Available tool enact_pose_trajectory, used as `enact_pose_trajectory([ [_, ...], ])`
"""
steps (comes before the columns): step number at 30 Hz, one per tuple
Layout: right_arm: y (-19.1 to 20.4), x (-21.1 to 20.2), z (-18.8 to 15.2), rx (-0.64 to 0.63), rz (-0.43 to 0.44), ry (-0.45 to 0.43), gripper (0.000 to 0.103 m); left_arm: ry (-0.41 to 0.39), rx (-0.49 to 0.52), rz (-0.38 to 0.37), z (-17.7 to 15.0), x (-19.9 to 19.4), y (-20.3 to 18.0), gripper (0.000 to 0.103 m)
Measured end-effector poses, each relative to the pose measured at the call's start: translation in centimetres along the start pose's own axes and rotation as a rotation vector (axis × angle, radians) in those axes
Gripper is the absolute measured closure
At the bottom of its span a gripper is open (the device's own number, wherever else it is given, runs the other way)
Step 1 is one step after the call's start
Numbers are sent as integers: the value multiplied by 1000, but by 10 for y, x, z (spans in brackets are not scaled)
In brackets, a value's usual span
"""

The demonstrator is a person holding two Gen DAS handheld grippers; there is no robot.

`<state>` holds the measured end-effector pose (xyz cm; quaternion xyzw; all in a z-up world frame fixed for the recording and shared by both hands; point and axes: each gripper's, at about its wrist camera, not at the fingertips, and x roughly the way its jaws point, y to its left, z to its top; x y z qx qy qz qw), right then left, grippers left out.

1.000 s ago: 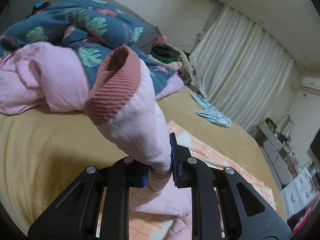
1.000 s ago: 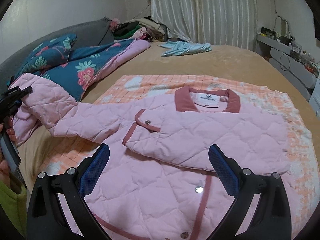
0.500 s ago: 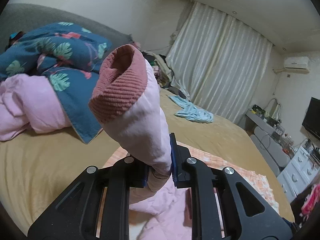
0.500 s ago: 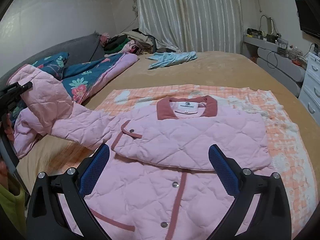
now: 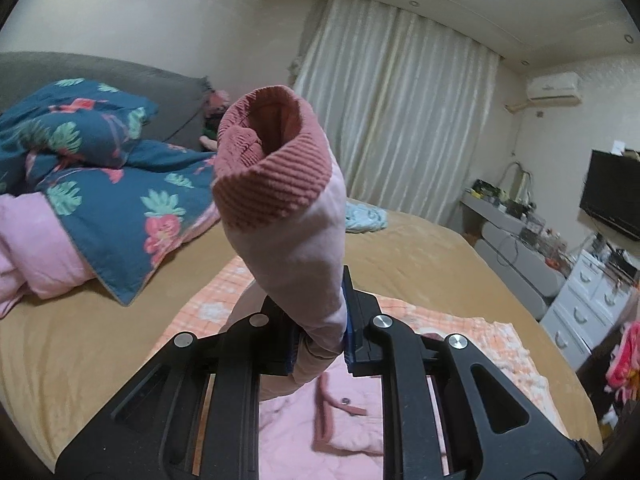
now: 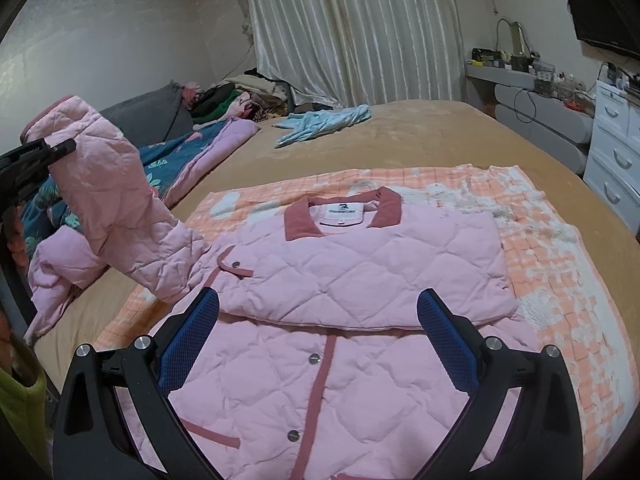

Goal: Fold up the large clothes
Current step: 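Lift the held sleeve upward with the left tool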

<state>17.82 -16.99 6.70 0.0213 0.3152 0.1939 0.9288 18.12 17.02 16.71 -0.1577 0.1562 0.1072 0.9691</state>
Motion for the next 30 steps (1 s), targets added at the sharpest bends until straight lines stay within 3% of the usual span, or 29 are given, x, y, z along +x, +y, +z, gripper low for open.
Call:
enact_pose_trajectory([
  [14,-46,-4,14,14,-41,-26,4,56,105,-82,-18,29,-74,94],
  [22,-78,-6,22,0,-100,-57,4,110,179,-108,-45,50,-115,94],
  [30,-119,0,6,69,-152,-56,4,174,254,-147,-83,70,-159,94],
])
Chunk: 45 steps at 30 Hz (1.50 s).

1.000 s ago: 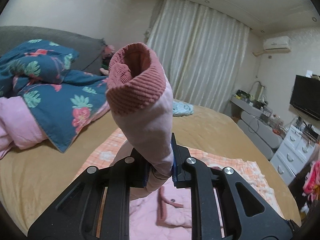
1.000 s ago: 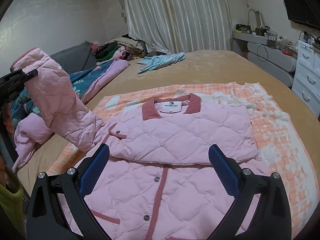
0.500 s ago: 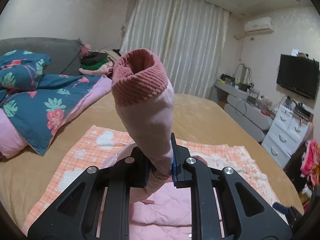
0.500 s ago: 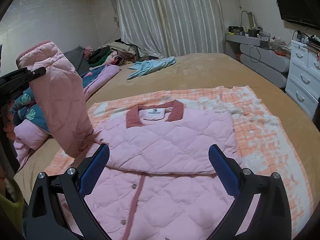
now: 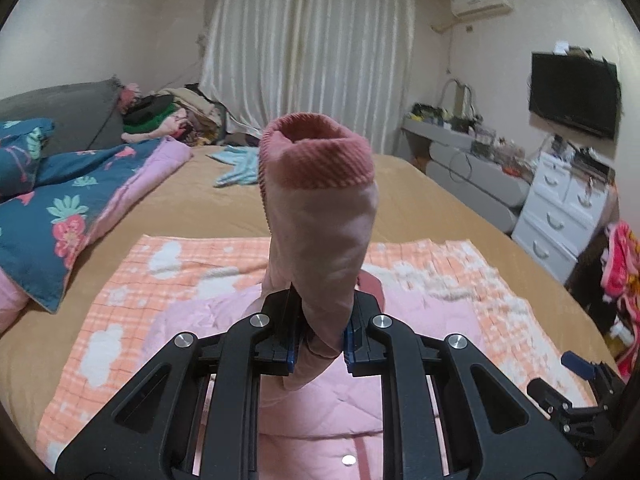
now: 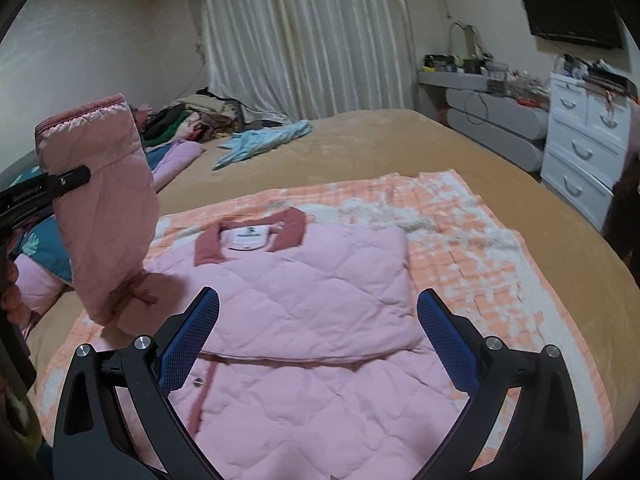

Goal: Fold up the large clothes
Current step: 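Lift the held sleeve upward with the left tool, then fold the sleeve across the jacket body with the left tool and release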

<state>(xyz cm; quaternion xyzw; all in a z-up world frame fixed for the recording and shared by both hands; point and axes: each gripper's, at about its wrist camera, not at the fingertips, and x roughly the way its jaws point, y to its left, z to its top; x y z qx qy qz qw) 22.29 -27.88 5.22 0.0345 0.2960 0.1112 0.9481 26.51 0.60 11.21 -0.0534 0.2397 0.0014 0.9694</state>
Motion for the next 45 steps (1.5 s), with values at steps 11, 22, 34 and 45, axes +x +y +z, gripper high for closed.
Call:
enact_pose_trajectory([
  [11,-43,8,-11,111,-57,6,4,119,78,-59,-42,45,-50,97],
  [22,-71,13,-18,196,-86,20,4,247,173,-80,-90,79,-86,90],
  [34,-72,28,-23,200,-64,73,4,412,407,-130,-148,81,-114,19],
  [45,-41,50,-33,173,39,148,4,411,233,-127,-117,52,-33,9],
])
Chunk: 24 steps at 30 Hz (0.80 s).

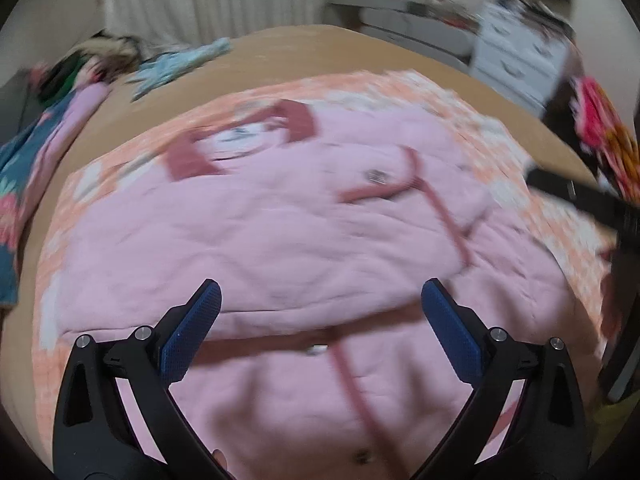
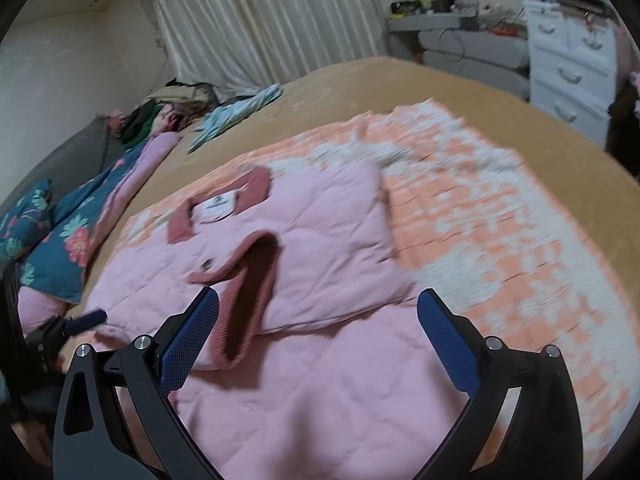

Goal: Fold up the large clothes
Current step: 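Fold the sleeve across the jacket body with the left tool and release, then grasp the folded sleeve's ribbed cuff with the right tool, straighten it, release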

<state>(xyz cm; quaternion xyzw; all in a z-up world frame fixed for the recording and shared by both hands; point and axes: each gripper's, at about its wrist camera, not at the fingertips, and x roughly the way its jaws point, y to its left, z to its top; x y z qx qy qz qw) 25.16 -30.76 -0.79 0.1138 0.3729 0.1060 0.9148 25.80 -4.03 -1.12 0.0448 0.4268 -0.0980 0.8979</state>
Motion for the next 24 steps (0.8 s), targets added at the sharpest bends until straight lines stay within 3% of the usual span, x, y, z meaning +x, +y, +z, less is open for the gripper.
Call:
enact_pose_trajectory([
  [10,58,42,-21,-13,140,129,4,-50,-219,125,1,-28,104,9],
  [18,65,66,-29,60,173,178,5,-71,-354,176,-14,-40,166,9],
  [20,65,71,-30,74,178,185,15,-73,-375,181,-17,-40,176,9],
  [24,62,79,-33,98,178,197,47,-76,-423,184,-24,-39,194,9],
])
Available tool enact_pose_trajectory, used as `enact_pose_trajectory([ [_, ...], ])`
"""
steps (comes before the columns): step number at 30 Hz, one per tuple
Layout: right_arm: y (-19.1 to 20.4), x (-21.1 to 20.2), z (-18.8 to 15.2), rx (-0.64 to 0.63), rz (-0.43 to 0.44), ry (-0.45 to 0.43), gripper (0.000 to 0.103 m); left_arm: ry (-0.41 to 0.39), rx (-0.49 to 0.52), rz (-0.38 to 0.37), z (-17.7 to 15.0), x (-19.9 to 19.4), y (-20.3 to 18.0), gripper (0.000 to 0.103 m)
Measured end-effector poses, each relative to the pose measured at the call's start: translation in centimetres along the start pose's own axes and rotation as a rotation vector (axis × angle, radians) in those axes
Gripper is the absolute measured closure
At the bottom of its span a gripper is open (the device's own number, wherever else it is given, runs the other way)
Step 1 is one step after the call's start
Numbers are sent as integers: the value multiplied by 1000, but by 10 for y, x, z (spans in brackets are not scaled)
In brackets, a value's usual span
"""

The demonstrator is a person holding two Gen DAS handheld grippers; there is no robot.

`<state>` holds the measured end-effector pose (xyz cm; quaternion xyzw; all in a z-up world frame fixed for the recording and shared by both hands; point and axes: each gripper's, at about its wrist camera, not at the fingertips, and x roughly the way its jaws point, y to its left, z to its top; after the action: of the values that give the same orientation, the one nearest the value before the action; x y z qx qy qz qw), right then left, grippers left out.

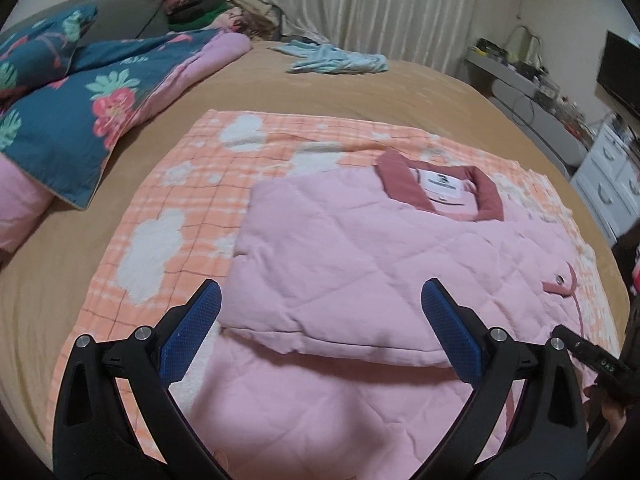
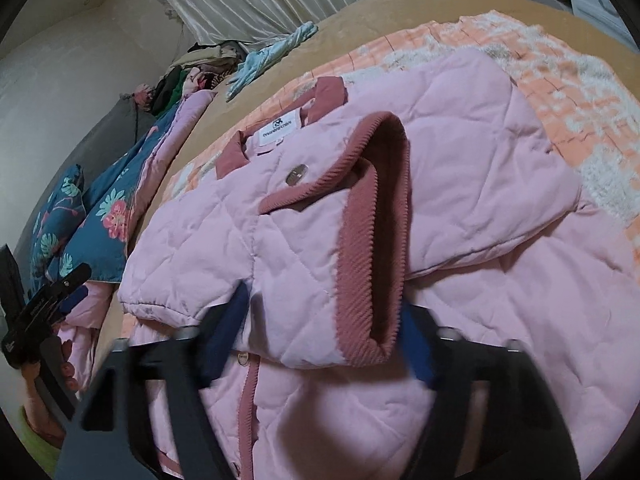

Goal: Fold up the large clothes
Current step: 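Grasp the folded sleeve's ribbed cuff with the right tool, straighten it, release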

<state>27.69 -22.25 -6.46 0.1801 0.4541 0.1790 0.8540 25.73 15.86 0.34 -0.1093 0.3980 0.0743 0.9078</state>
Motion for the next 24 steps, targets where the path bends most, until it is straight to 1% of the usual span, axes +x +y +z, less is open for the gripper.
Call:
enact_pose_trajectory([
  [1,-1,-1,0,-2,4,-7,62,2,-8,-2,0,1,3,9],
  [2,0,-3,0,-15,20,-11,70,3,-18,-1,0,3,7,9],
  [4,6,-9,-1,-53,26,-29,80,4,-29,-1,-1,5,13,9],
  [5,10,-11,0,-74,26,-36,81,6,-34,-1,-1,7,15,9],
  [7,25,-19,4,-168,-6,-67,84,8,-43,-2,-1,9,19,9],
  [9,49,-38,13,-329,-36,-145,85,10,-44,-2,1,11,21,9],
  [10,61,-51,20,-403,-41,-201,85,7,-46,-5,2,11,21,9],
  [13,79,-73,35,-517,-42,-313,86,5,-45,-17,6,15,18,9],
  [15,82,-75,45,-550,-60,-345,86,8,-45,-30,11,19,13,9],
  [17,77,-69,53,-546,-65,-342,86,8,-35,-41,17,23,4,9],
  [24,32,-34,58,-420,-109,-228,86,50,-7,-90,23,47,-34,9],
])
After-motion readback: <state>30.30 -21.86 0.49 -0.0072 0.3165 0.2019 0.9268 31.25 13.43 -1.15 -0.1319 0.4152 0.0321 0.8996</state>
